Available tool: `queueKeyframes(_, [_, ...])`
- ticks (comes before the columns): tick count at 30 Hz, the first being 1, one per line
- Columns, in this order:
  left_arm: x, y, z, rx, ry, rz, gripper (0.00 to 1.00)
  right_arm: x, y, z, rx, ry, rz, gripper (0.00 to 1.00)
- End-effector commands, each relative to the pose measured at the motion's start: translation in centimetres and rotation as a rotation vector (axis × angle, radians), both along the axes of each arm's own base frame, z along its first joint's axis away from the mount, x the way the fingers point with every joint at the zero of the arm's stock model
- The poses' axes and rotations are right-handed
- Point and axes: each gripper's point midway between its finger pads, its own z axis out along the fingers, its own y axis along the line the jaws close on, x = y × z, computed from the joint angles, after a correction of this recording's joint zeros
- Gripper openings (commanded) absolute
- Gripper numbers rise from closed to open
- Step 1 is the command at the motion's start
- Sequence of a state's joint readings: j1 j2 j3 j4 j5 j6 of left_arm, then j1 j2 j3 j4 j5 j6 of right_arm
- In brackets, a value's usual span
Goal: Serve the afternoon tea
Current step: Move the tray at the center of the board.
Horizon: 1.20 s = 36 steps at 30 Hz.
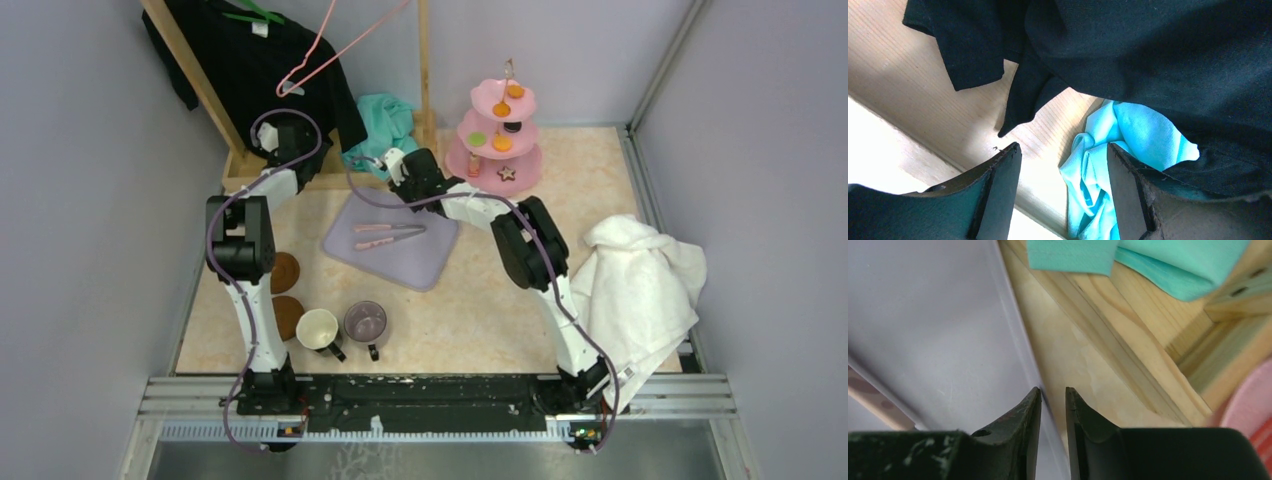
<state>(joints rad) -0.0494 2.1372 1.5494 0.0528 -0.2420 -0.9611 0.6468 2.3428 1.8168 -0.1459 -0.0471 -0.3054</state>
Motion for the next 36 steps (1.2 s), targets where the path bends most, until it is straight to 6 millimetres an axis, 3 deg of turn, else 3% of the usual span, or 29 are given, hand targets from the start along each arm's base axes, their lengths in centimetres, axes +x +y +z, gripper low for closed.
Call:
queueKeyframes(1, [0.4, -0.1, 2.9, -0.024, -0.068, 0.001, 0.69, 1.5, -1.0, 12.0, 0.095, -0.229, -0.109, 0.25])
queueKeyframes(4, [0.5, -0.2, 2.7, -0.029, -0.067, 0.000, 0.69, 0.3, -3.2, 13.8, 0.087, -0.232, -0.189, 0.27])
queueKeyframes(8, [0.5, -0.4, 2.3, -0.038, -0.063, -0.001, 0.69, -2.1, -6.4, 14.0, 0.074, -0.174, -0.301, 0.32])
queueKeyframes(11, [0.6, -0.3, 2.1, -0.040, -0.061, 0.005, 0.69, -5.0, -8.9, 12.2, 0.056, -0.064, -0.407, 0.31])
queueKeyframes(15, [0.8, -0.3, 1.9, -0.045, -0.065, 0.009, 0.69, -9.7, -11.3, 8.1, 0.047, 0.132, -0.522, 0.25])
queueKeyframes(21, [1.0, -0.3, 1.6, -0.051, -0.061, 0.014, 0.69, -14.5, -10.4, 4.1, 0.095, 0.375, -0.559, 0.23])
queueKeyframes(36, [0.5, -0.4, 0.8, -0.053, -0.048, 0.009, 0.69, -15.9, -9.7, -0.8, 0.028, 0.519, -0.605, 0.26])
